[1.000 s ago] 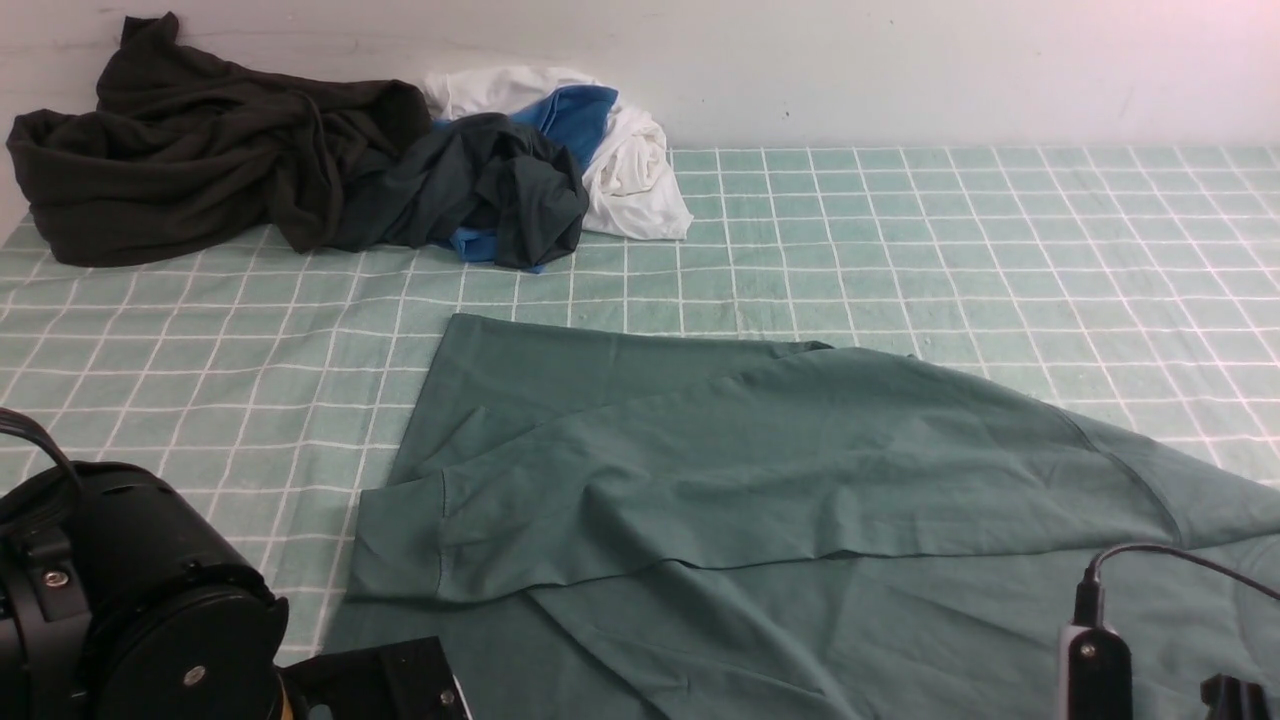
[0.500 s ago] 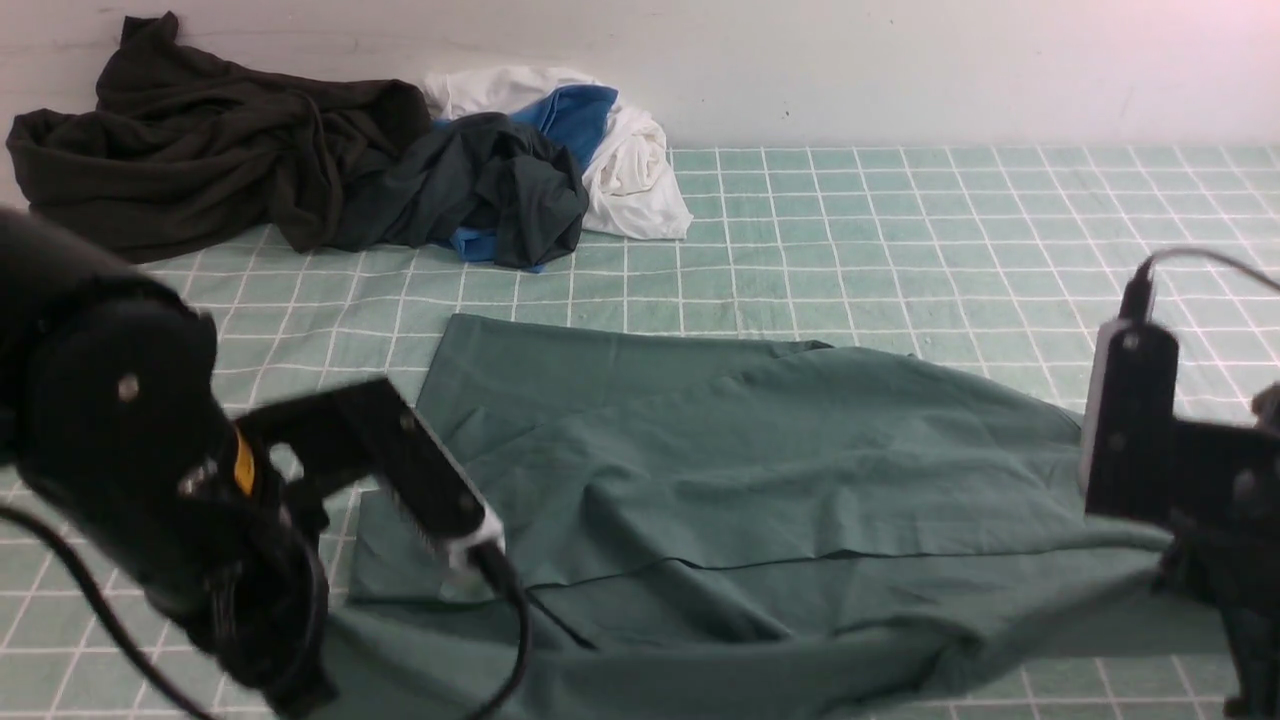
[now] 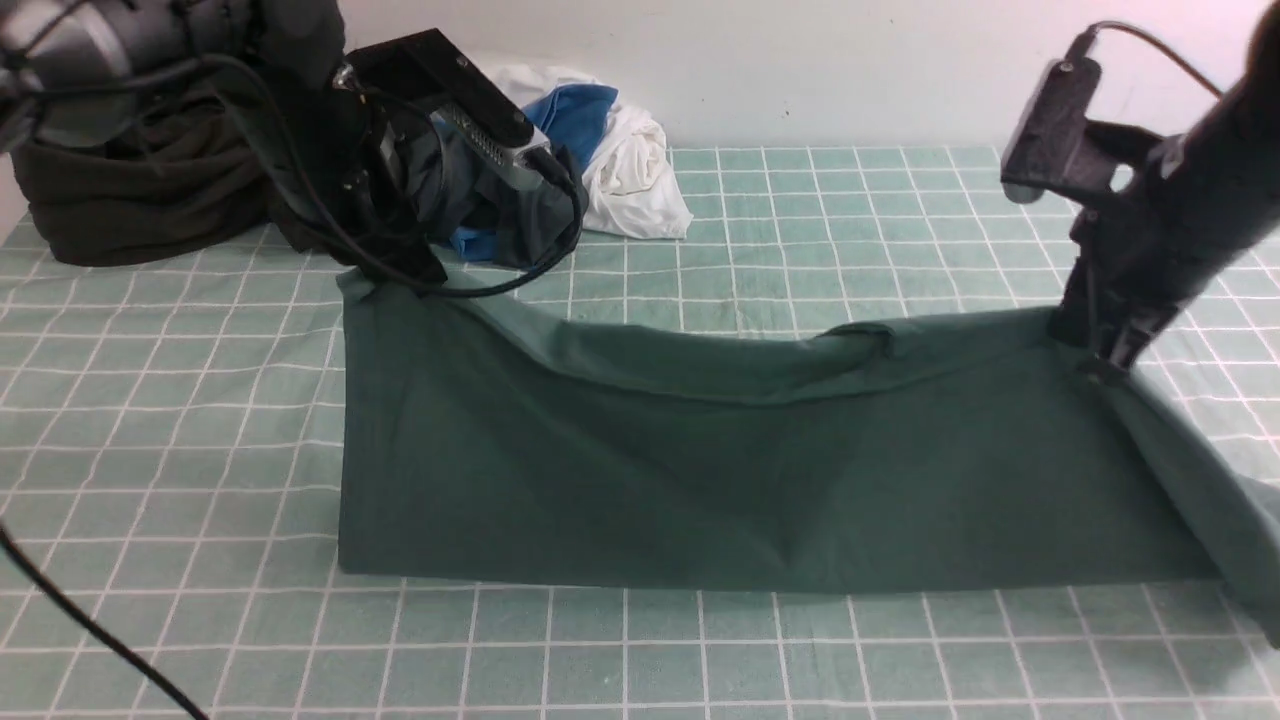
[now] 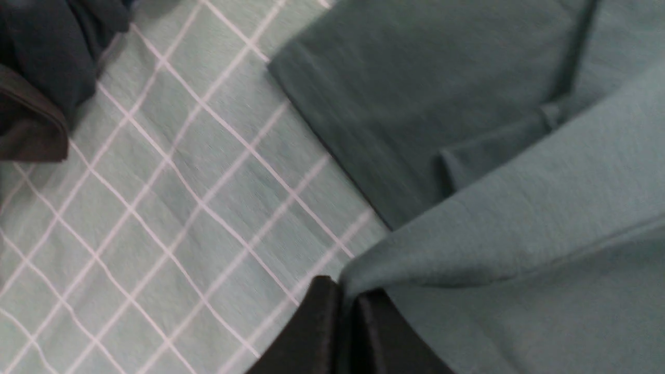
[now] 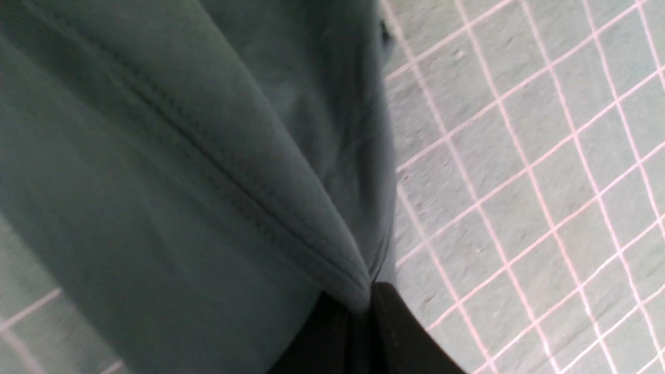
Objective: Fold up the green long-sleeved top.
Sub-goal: Use both arms to drag the lower edge of the fabric forward and fold it over the upper edge
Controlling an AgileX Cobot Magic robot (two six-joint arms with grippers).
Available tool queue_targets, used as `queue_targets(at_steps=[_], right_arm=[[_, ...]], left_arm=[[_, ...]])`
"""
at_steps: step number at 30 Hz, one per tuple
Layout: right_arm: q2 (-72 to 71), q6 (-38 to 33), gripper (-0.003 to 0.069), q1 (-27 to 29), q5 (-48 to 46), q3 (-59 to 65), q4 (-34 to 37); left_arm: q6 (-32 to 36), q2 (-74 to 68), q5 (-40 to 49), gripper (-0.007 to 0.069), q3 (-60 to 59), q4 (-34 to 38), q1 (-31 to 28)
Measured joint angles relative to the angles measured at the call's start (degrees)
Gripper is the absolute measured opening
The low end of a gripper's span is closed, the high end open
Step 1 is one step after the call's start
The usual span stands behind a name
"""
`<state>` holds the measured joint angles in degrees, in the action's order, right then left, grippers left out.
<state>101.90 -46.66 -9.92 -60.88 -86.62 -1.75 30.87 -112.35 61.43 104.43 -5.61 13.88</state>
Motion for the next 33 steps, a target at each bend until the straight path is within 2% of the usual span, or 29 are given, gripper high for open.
queue_targets(at_steps=[6, 12, 16, 20, 21, 22, 23, 24, 27, 30, 31, 33], right_arm=[[13.57, 0.18, 0.0014, 2.71, 0.12, -12.47, -0.39], [21.24, 3.33, 0.0027, 4.98, 2.04, -17.96, 3.40], [23.09, 7.20, 0.0114, 5.98, 5.48, -18.45, 4.43], [23.00, 17.56, 0.0272, 6.10, 5.86, -20.67, 0.93], [23.02, 18.26, 0.0281, 6.10, 5.71, -20.88, 0.66], [22.47, 24.32, 0.0340, 6.10, 3.26, -22.76, -1.41], [22.38, 24.90, 0.0352, 6.10, 2.34, -23.25, -1.79], [21.14, 29.07, 0.0393, 6.10, -2.05, -25.04, -2.41], [18.62, 31.56, 0.0422, 5.91, -8.05, -26.23, -0.92], [16.57, 32.41, 0.0424, 5.28, -9.18, -24.83, 3.14], [16.01, 32.47, 0.0421, 4.73, -9.30, -23.71, 5.36], [15.15, 32.55, 0.0409, 2.21, -9.37, -17.85, 9.93]], left_arm=[[0.07, -12.90, -0.25, 0.0018, 12.42, 0.18, -2.68], [-1.02, -18.82, -4.03, 0.0020, 15.43, 0.83, -3.32], [-3.67, -21.06, -6.37, 0.0075, 15.62, 1.02, -3.99], [-7.27, -21.45, -6.20, 0.0193, 16.72, 1.21, -4.95], [-7.49, -21.45, -6.20, 0.0200, 16.85, 1.28, -4.96], [-9.65, -21.45, -4.91, 0.0258, 18.16, 1.78, -5.34], [-9.80, -21.45, -4.64, 0.0271, 18.59, 1.83, -5.42], [-11.37, -21.45, -1.46, 0.0324, 20.67, 2.84, -5.49], [-12.52, -21.34, 2.77, 0.0364, 23.38, 6.84, -5.37], [-12.58, -21.10, 6.10, 0.0365, 24.80, 10.88, -4.83], [-12.58, -21.02, 6.82, 0.0358, 24.93, 11.69, -4.51], [-11.92, -20.96, 8.53, 0.0297, 25.10, 13.16, -3.04]])
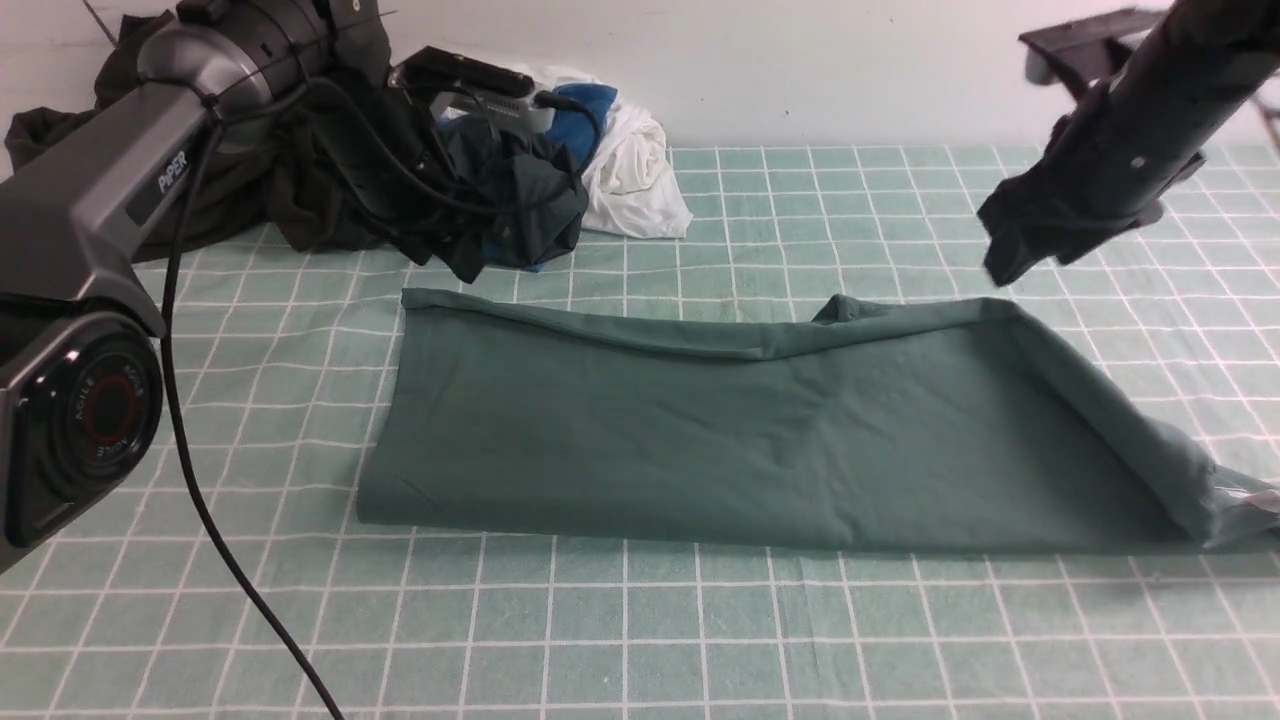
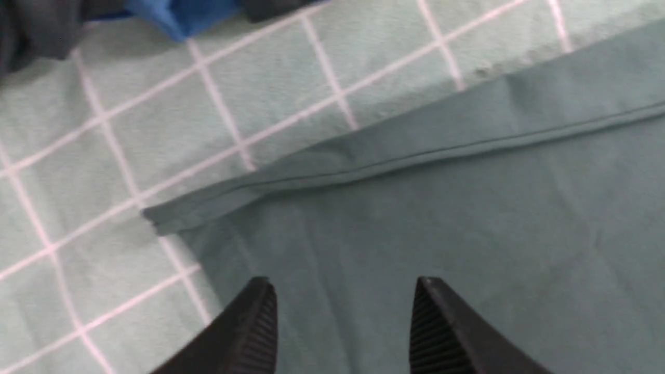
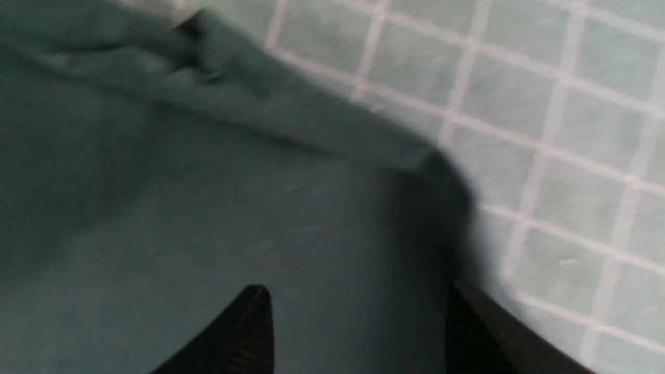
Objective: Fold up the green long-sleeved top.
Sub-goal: Use both arms to drag the lower edge of the fabric forward and fold it over the upper edge, then use the right arm to clamp the right edge of the fabric
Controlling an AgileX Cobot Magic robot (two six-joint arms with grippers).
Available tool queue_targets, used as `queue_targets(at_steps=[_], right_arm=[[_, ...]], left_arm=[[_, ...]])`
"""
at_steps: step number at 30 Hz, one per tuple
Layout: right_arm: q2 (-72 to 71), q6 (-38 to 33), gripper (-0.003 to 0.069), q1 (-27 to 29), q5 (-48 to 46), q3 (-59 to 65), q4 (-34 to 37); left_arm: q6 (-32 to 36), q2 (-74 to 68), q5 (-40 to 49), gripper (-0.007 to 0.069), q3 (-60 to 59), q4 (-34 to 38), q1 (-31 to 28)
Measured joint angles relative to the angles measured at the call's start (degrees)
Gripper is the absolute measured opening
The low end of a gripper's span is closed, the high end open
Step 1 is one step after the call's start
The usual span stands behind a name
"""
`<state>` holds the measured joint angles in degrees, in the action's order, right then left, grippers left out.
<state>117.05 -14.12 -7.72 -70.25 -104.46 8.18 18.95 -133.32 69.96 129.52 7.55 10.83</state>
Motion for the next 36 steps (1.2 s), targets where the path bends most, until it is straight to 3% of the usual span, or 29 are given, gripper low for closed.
queue_targets(at_steps=[2, 4, 8, 11, 13, 18, 24, 28, 31, 36], right_arm=[[0.00, -0.08, 0.0400, -1.89, 0.00, 3.56, 0.69], [0.32, -0.16, 0.0386, -4.69, -0.08, 9.72, -0.66], [0.62, 3.91, 0.0366, -4.74, 0.59, 15.96, -8.19], [0.62, 7.79, 0.0362, -2.26, 2.20, 16.81, -13.79], [0.62, 11.82, 0.0359, 2.76, 5.75, 16.67, -19.57], [1.06, 16.82, 0.0358, 13.43, 10.81, 13.64, -24.66], [0.96, 17.49, 0.0358, 22.13, 3.72, 4.01, -21.51], [-1.50, 14.12, 0.0358, 23.44, 1.10, 3.05, -16.72], [-5.02, 11.38, 0.0358, 23.87, 1.63, 7.13, -11.34], [-6.85, 11.16, 0.0358, 25.20, 7.24, 17.08, -9.55]], left_arm=[[0.81, -0.06, 0.54, 0.0251, -0.01, 0.54, 0.68], [1.46, -0.32, 0.68, 0.0155, -0.01, 0.91, 1.34], [2.10, -0.56, 0.68, 0.0034, 0.01, 1.00, 1.46], [2.76, -0.56, 0.68, 0.0004, 0.01, 1.00, 1.46], [3.16, -0.56, 0.68, -0.0004, 0.01, 0.89, 1.46], [3.49, -0.56, 0.68, -0.0004, 0.01, 0.88, 1.46], [3.51, -0.56, 0.73, -0.0004, 0.01, 0.88, 1.46], [3.56, -0.56, 0.73, -0.0004, 0.01, 0.88, 1.46], [3.69, -0.56, 0.73, -0.0004, 0.01, 0.88, 1.46], [3.88, -0.56, 0.73, -0.0004, 0.01, 0.88, 1.46]])
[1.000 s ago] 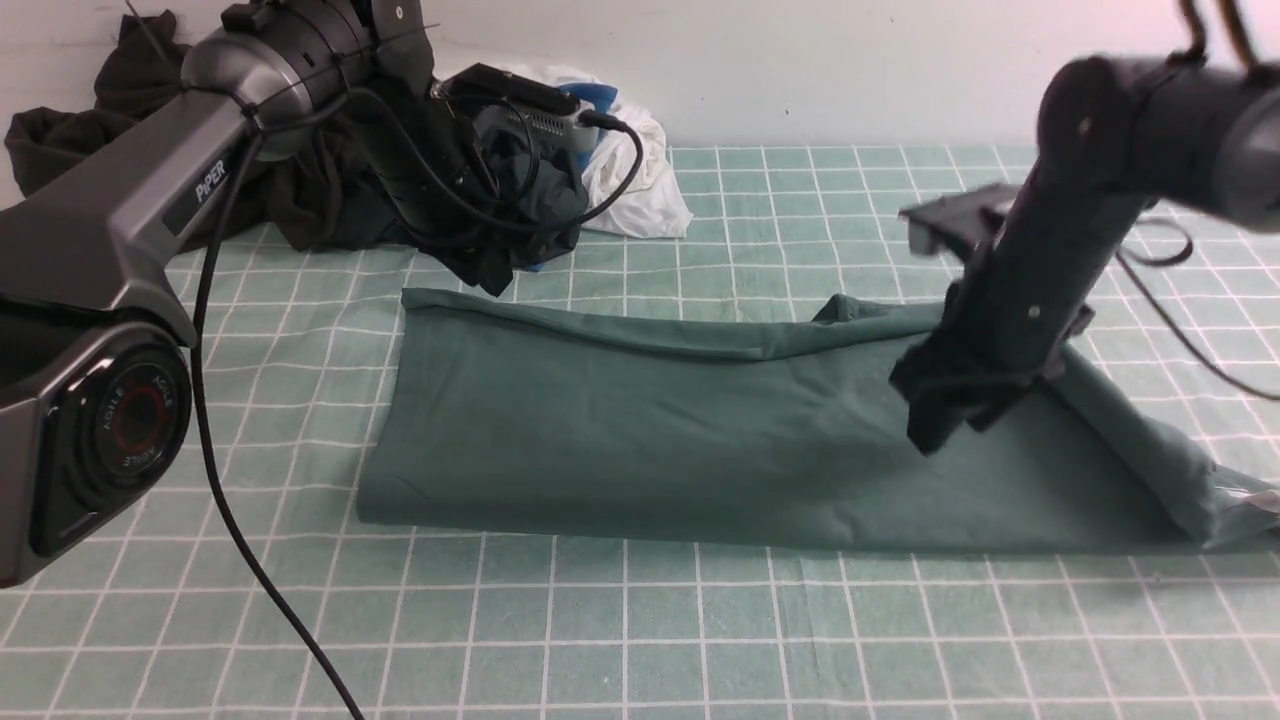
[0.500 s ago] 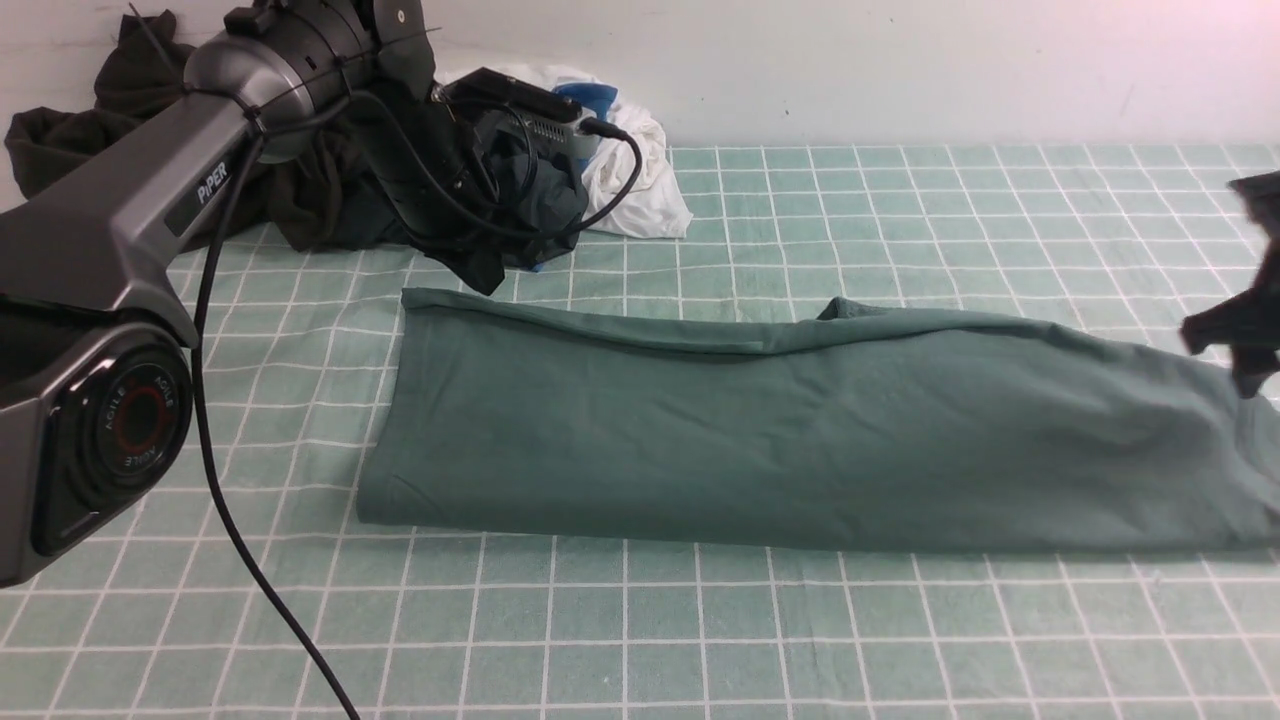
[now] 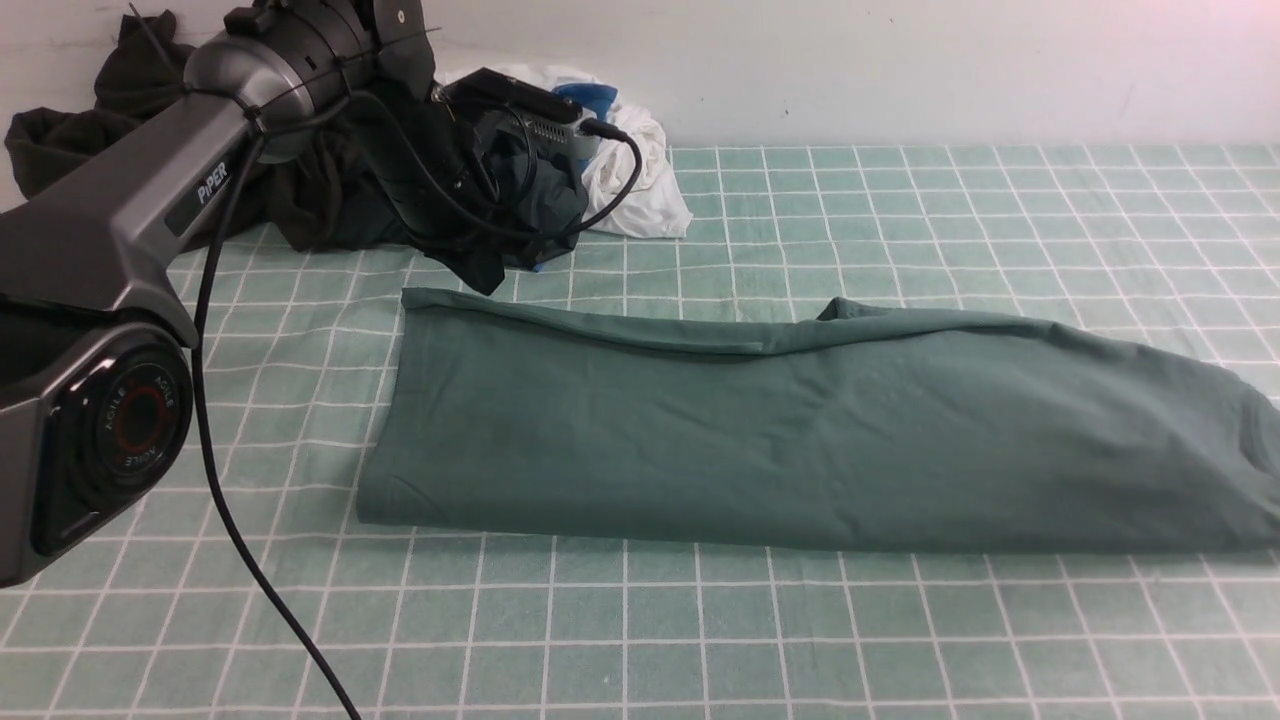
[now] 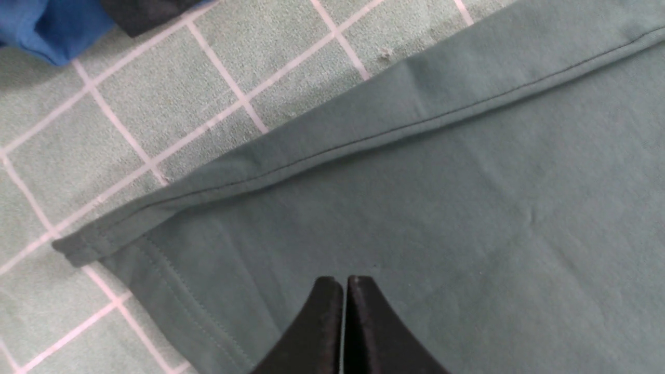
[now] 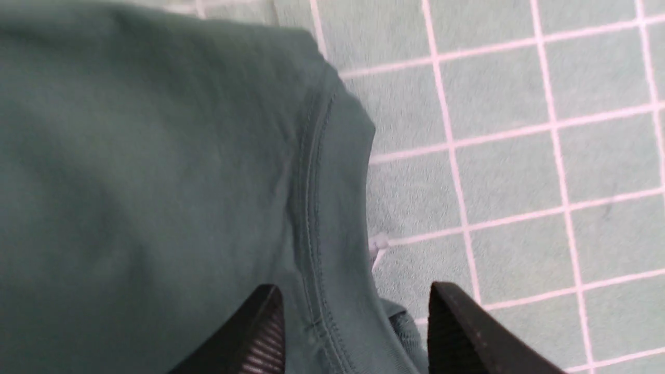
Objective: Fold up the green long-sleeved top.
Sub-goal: Use the right arm to clamp the right edge of the fabric
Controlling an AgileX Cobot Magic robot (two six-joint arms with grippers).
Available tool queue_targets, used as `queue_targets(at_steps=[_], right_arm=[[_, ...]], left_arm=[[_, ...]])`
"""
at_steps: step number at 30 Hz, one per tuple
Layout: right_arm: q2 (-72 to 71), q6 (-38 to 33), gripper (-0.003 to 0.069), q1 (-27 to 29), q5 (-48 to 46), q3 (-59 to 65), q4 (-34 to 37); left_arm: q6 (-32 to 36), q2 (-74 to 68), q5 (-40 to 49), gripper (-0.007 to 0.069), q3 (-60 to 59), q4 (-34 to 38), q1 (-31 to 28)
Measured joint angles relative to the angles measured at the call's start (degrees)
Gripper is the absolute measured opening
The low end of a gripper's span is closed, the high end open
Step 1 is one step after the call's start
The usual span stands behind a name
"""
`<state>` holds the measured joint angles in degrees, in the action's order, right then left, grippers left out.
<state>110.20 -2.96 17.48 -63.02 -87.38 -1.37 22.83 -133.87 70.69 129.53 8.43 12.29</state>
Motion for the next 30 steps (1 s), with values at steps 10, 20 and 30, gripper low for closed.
queue_targets(at_steps=[10, 20, 30], right_arm=[[4.31, 0.92, 0.0447, 3.07, 6.28, 7.09, 2.41], [7.51, -2.23, 0.0416, 3.24, 5.79, 6.98, 6.39], [5.35, -7.24, 0.0082, 3.24, 1.30, 6.38, 5.16]], left_arm=[[0.00, -0.17, 0.00, -0.0004, 0.00, 1.12, 0.00], [0.02, -0.41, 0.00, -0.0004, 0.00, 1.17, 0.00], [2.40, 0.40, 0.00, -0.0004, 0.05, 0.80, 0.00]])
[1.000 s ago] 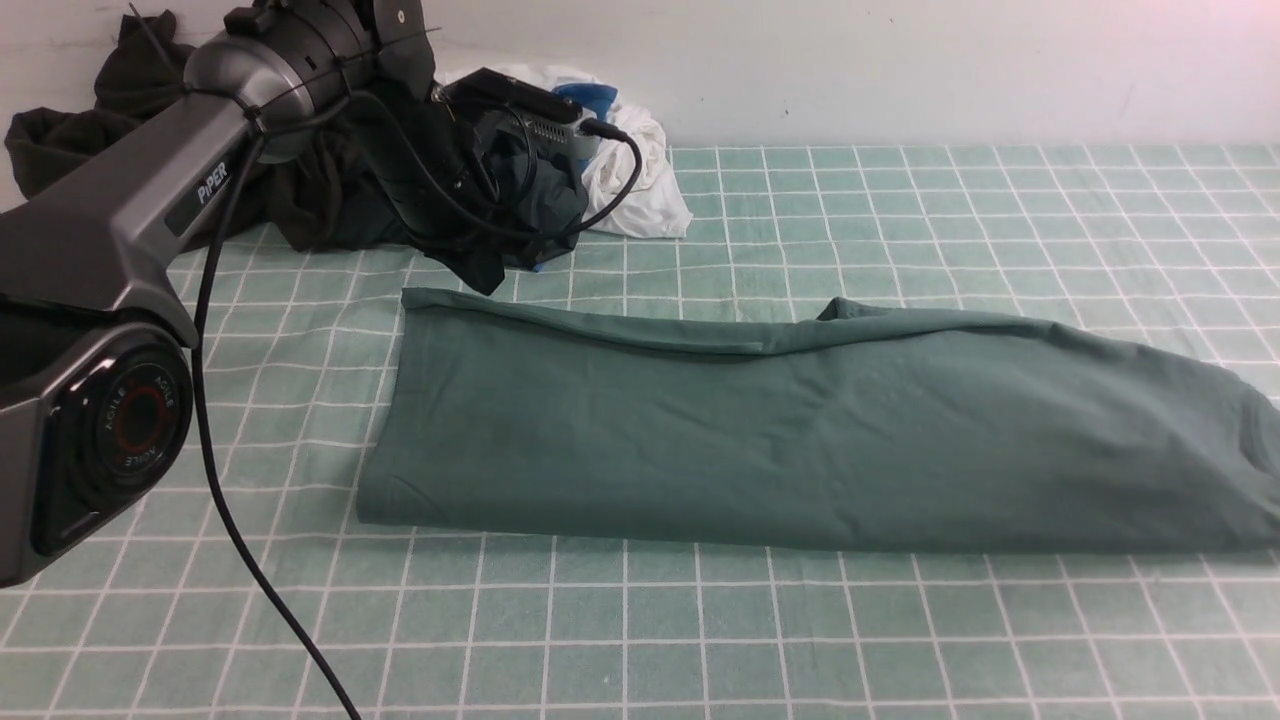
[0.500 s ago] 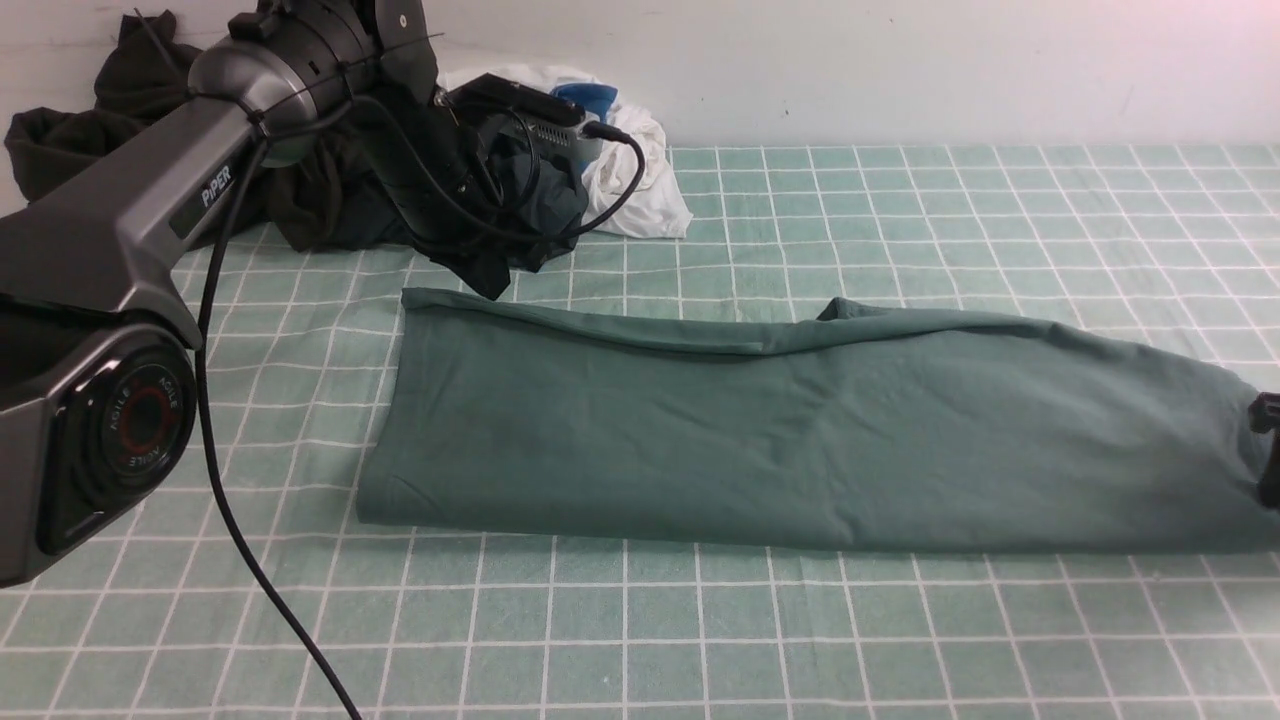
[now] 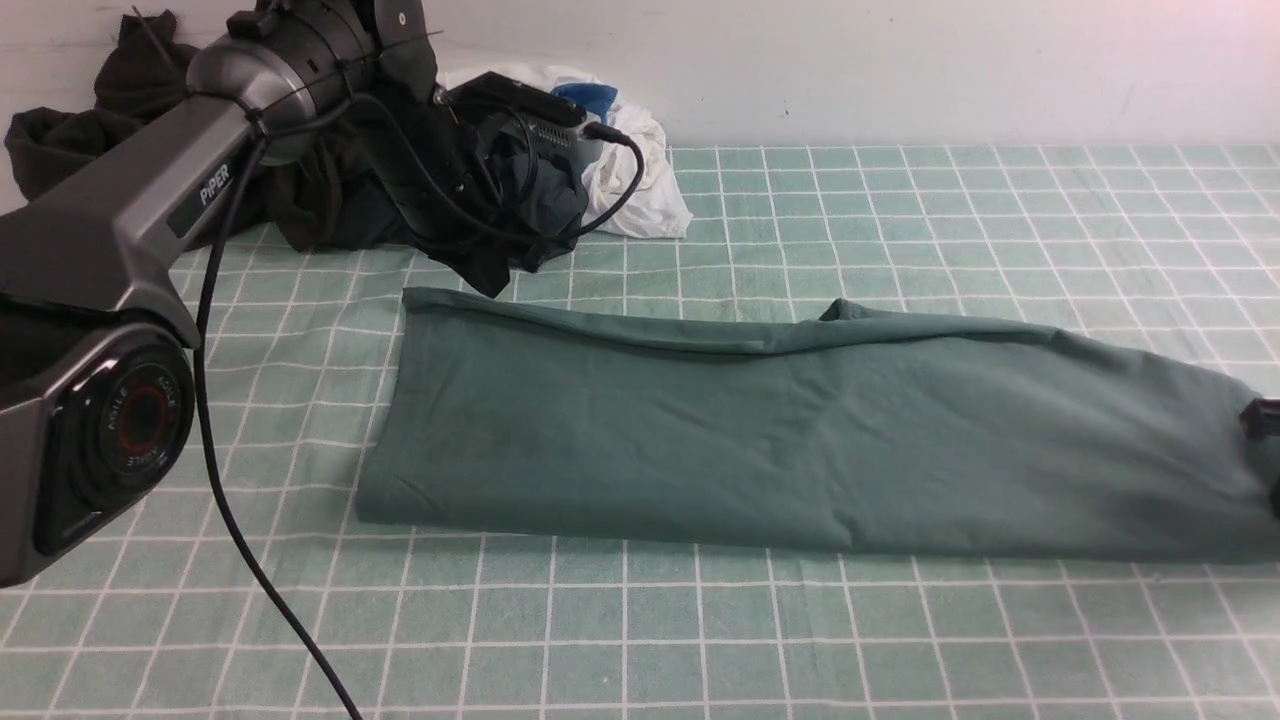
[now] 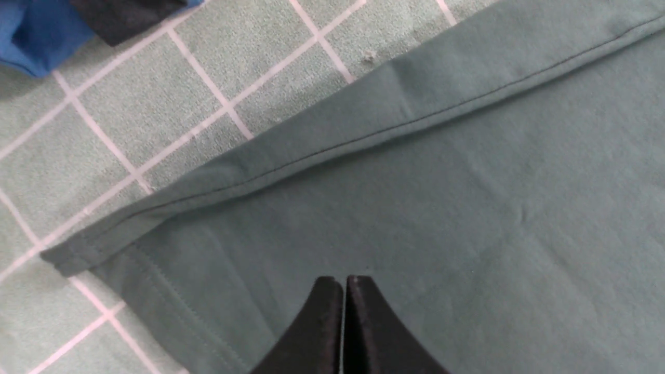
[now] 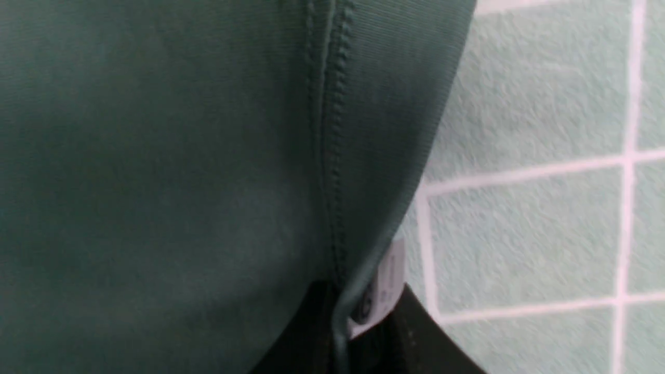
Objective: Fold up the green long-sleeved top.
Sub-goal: Use the right arm to clamp the right edge of the fabric, then use the right arm to drag the right edge of the fabric to the left and folds it over the left edge
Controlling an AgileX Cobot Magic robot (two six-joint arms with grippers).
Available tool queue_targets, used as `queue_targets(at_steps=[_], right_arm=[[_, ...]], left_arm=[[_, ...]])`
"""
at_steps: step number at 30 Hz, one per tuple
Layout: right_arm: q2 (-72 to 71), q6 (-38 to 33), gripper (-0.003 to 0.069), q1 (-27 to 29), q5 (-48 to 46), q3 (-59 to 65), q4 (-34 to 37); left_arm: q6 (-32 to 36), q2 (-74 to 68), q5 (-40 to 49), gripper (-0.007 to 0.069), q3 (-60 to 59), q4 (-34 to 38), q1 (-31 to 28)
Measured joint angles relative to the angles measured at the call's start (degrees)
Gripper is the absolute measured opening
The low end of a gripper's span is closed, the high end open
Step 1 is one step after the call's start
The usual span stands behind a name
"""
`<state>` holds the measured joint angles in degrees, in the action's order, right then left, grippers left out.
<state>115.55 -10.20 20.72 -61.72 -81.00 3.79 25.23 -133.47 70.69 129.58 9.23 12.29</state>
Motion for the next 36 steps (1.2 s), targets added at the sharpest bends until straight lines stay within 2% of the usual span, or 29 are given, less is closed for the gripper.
queue_targets(at_steps=[5, 10, 11, 12, 13, 14, 15, 17, 18, 19, 23, 26, 28, 30, 35, 36], right_arm=[[-8.14, 5.45, 0.0083, -0.63, -2.31, -5.99, -6.82], [-15.94, 4.14, 0.0083, -7.39, -3.47, -15.11, -4.47], [-17.12, 2.76, 0.0083, -11.77, -3.67, -18.21, -2.03], [-17.49, 2.18, 0.0083, -13.17, -3.67, -19.04, -0.87], [-17.69, 1.43, 0.0083, -16.86, -3.59, -20.95, 0.70], [-17.53, -0.17, 0.0083, -23.14, -2.65, -23.23, 4.07], [-17.43, -0.32, 0.0083, -24.74, -2.50, -23.65, 4.42], [-15.28, -1.72, 0.0083, -34.91, 0.23, -25.25, 8.29], [-14.76, -1.82, 0.0083, -35.65, 0.53, -25.30, 8.52], [-12.22, -2.73, 0.0083, -41.92, 3.22, -25.60, 10.38], [-4.56, -3.36, 0.0083, -51.85, 9.96, -25.62, 12.47], [1.81, -4.53, 0.0085, -57.02, 14.47, -25.62, 12.69], [4.00, -5.59, 0.0097, -58.26, 15.32, -25.62, 12.69], [5.82, -7.28, 0.0144, -59.34, 15.49, -25.94, 13.04], [4.17, -8.04, 0.0382, -58.21, 9.29, -33.17, 13.72], [3.14, -8.04, 0.0409, -57.55, 7.43, -35.00, 13.72]], left_arm=[[0.15, 5.19, 0.07, -0.0004, 0.00, -2.00, -0.32], [0.15, 10.84, 0.21, -0.0004, 0.08, -2.84, -2.26], [0.15, 12.68, 0.28, -0.0004, 0.08, -3.52, -3.03], [0.15, 13.44, 0.32, -0.0004, 0.08, -3.94, -3.43], [0.15, 14.38, 0.34, -0.0004, 0.08, -4.48, -4.03], [-0.27, 16.22, 0.58, -0.0004, 0.08, -5.46, -5.54], [-0.34, 16.70, 0.59, -0.0004, 0.08, -5.52, -5.73], [-1.90, 19.47, 1.07, -0.0004, 0.08, -5.96, -8.64], [-2.20, 19.68, 1.14, -0.0004, 0.08, -6.02, -8.89], [-3.31, 21.35, 1.22, -0.0004, 0.08, -6.02, -11.12], [-4.79, 23.57, 1.33, -0.0004, 0.08, -5.78, -15.07], [-5.04, 24.25, 1.33, -0.0004, -0.38, -3.82, -16.93], [-5.04, 24.31, 1.35, -0.0004, -0.88, -3.08, -17.15], [-4.78, 24.38, 1.52, -0.0004, -1.60, -1.81, -17.16], [-4.38, 25.25, 1.52, -0.0004, -2.15, -1.25, -15.64], [-4.38, 26.01, 1.52, -0.0004, -2.21, -1.46, -15.00]])
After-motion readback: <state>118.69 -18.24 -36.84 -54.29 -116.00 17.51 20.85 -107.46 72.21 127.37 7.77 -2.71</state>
